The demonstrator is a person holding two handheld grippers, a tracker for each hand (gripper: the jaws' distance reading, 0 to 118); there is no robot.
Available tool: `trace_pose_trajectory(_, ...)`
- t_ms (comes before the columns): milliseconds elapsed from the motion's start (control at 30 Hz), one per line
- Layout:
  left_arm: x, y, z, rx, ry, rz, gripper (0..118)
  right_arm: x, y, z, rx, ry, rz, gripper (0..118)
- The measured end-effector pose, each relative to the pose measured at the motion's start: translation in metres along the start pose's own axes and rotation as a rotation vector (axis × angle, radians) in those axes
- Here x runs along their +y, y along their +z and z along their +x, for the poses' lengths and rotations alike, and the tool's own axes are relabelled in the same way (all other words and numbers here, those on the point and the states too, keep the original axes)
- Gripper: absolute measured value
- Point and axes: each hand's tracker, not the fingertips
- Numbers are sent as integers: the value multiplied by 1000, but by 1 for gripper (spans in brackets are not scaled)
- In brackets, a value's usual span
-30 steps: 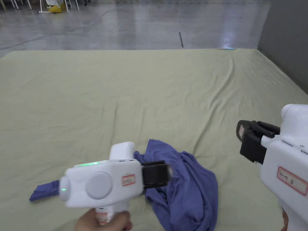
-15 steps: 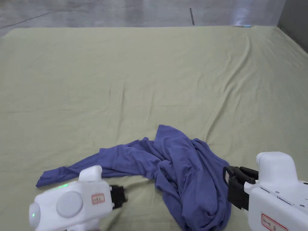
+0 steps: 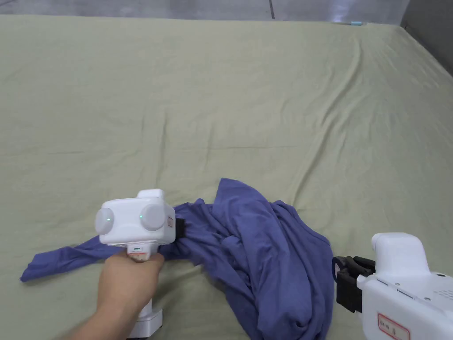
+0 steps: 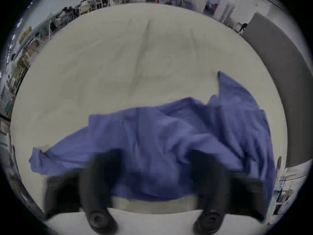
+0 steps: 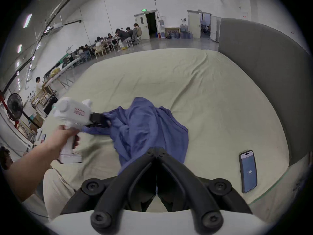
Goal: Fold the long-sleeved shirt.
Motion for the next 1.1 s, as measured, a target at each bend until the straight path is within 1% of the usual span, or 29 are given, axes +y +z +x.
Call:
trace_pose_trajectory(33, -2, 17, -1, -6, -17, 19, 4, 3, -8, 6, 0, -8, -8, 3)
trace_pose_trajectory(67, -4, 28, -3, -35, 15, -4, 4, 8, -15, 12, 2, -23, -19, 3)
trace_pose_trajectory(133, -7, 53, -11, -149, 82, 26, 4, 23, -36, 23, 27, -59, -33, 3)
trace_pose_trajectory(167, -7, 59, -13, -172, 102, 36, 4, 31, -49, 26, 60, -61, -55, 6)
trace_pose_trajectory(200, -8, 71, -17, -173, 102, 50, 4, 42, -67, 29, 86, -62, -88, 28)
trace_pose_trajectory(233, -11, 83, -19, -188, 111, 65, 4, 52, -88, 32, 94, -83, -128, 95)
trace_pose_trajectory(267, -14, 91, -21, -193, 114, 70, 4, 60, -110, 36, 95, -108, -177, 118)
trace_pose_trajectory(300, -20, 102, -19, -207, 119, 75, 4, 68, -126, 39, 160, -169, -199, 118)
trace_pose_trajectory(367, -31, 116, -18, -252, 135, 64, 4, 92, -156, 50, 160, -208, -271, 118)
trace_pose_trajectory(400, -36, 122, -18, -253, 134, 66, 4, 97, -183, 45, 146, -225, -300, 118)
trace_pose_trajectory(433, -39, 121, -20, -243, 122, 69, 4, 106, -201, 43, 117, -216, -313, 118)
trace_pose_trajectory(500, -46, 123, -19, -214, 99, 60, 4, 120, -233, 36, 52, -152, -308, 117)
trace_pose_trajectory(533, -49, 122, -19, -210, 97, 55, 4, 121, -249, 24, 31, -126, -342, 113)
trace_pose_trajectory(567, -51, 117, -23, -208, 98, 50, 4, 122, -264, 18, 2, -112, -415, 101)
trace_pose_trajectory(600, -52, 115, -25, -207, 103, 42, 4, 120, -277, 12, -13, -89, -484, 73)
trace_pose_trajectory(633, -54, 115, -29, -209, 112, 31, 4, 114, -285, 7, -4, -61, -516, 55)
trace_pose_trajectory(667, -55, 115, -33, -210, 119, 27, 4, 106, -284, -3, -34, -36, -529, 52)
trace_pose_trajectory(700, -57, 116, -37, -204, 128, 29, 4, 103, -272, -7, -92, 8, -460, 35)
trace_pose_trajectory(733, -58, 118, -42, -191, 137, 34, 4, 103, -256, -11, -56, 16, -391, 26)
trace_pose_trajectory(767, -59, 120, -46, -181, 141, 39, 4, 100, -248, -14, -22, 50, -389, 18)
trace_pose_trajectory(800, -59, 122, -50, -170, 141, 42, 4, 96, -238, -17, -50, 92, -377, 18)
trace_pose_trajectory(833, -59, 125, -54, -168, 147, 42, 4, 95, -221, -13, -51, 104, -318, 14)
trace_pose_trajectory(867, -58, 127, -58, -168, 155, 46, 4, 97, -208, -8, 6, 89, -309, 13)
trace_pose_trajectory(900, -55, 132, -61, -175, 166, 54, 4, 101, -191, 1, 69, 47, -304, 13)
trace_pose_trajectory(933, -52, 137, -63, -182, 174, 66, 4, 103, -172, 7, 88, 2, -274, 13)
trace_pose_trajectory(967, -50, 143, -65, -186, 180, 77, 4, 109, -154, 14, 96, -16, -242, 12)
trace_pose_trajectory(1033, -36, 163, -70, -211, 199, 125, 4, 130, -107, 26, 92, -3, -155, 12)
trace_pose_trajectory(1100, -18, 189, -72, -238, 190, 200, 4, 153, -60, 34, 92, 4, -47, 12)
